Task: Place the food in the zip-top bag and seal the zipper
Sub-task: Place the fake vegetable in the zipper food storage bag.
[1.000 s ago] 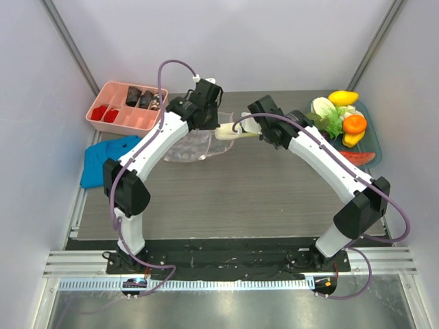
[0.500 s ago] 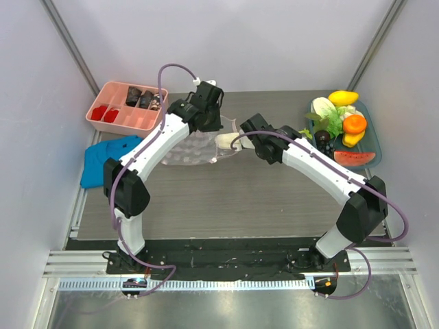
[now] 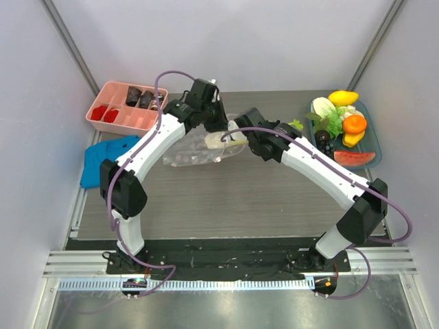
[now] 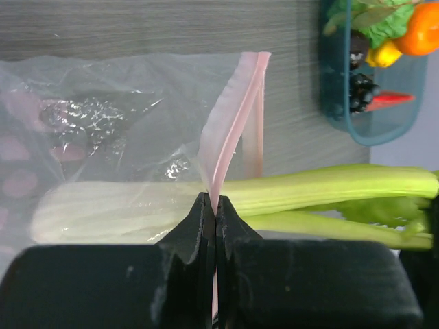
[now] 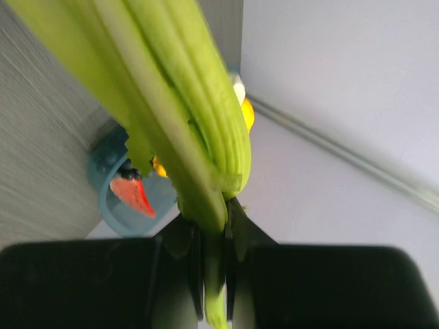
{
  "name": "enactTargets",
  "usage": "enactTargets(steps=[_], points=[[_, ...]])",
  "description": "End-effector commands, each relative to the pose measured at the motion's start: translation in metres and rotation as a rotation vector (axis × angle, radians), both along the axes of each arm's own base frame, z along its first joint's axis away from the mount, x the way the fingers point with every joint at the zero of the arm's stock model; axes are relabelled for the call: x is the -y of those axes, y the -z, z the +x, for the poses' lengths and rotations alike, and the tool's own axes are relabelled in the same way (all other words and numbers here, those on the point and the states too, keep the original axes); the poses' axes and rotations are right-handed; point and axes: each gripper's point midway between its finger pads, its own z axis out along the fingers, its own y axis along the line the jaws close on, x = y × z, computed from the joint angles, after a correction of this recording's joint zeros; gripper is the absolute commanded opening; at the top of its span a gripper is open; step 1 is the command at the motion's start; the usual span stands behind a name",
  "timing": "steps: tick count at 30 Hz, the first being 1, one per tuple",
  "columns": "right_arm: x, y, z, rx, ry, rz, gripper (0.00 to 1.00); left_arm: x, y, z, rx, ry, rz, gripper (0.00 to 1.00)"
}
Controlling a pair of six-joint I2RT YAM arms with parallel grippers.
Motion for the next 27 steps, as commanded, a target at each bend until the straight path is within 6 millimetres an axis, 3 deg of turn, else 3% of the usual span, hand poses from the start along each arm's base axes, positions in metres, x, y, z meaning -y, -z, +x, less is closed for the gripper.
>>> enactTargets(steps=[1, 5, 10, 17, 21, 22, 27], points=[[-0.023, -0.009, -0.004, 0.045, -0.054, 0.098, 0.01, 0.022, -0.051, -0.008, 0.031, 0.059, -0.198, 0.00], [-0.040, -0.003, -0.007, 0.031, -0.149, 0.154, 0.01, 0.033, -0.059, -0.012, 0.022, 0.120, -0.305, 0.00], [-0.047, 0.000, -0.015, 0.042, -0.300, 0.140, 0.01, 0.039, -0.063, -0.018, -0.016, 0.166, -0.371, 0.00], [-0.081, -0.014, -0.026, 0.065, -0.496, 0.292, 0.01, 0.054, -0.078, -0.032, -0.060, 0.252, -0.505, 0.00], [-0.092, -0.002, -0.037, 0.039, -0.592, 0.334, 0.01, 0.060, -0.087, -0.042, -0.082, 0.308, -0.573, 0.00], [-0.097, 0.009, -0.044, 0.004, -0.633, 0.346, 0.01, 0.061, -0.089, -0.045, -0.096, 0.317, -0.591, 0.00], [-0.111, 0.011, -0.060, -0.016, -0.751, 0.402, 0.01, 0.065, -0.099, -0.056, -0.109, 0.381, -0.660, 0.00]])
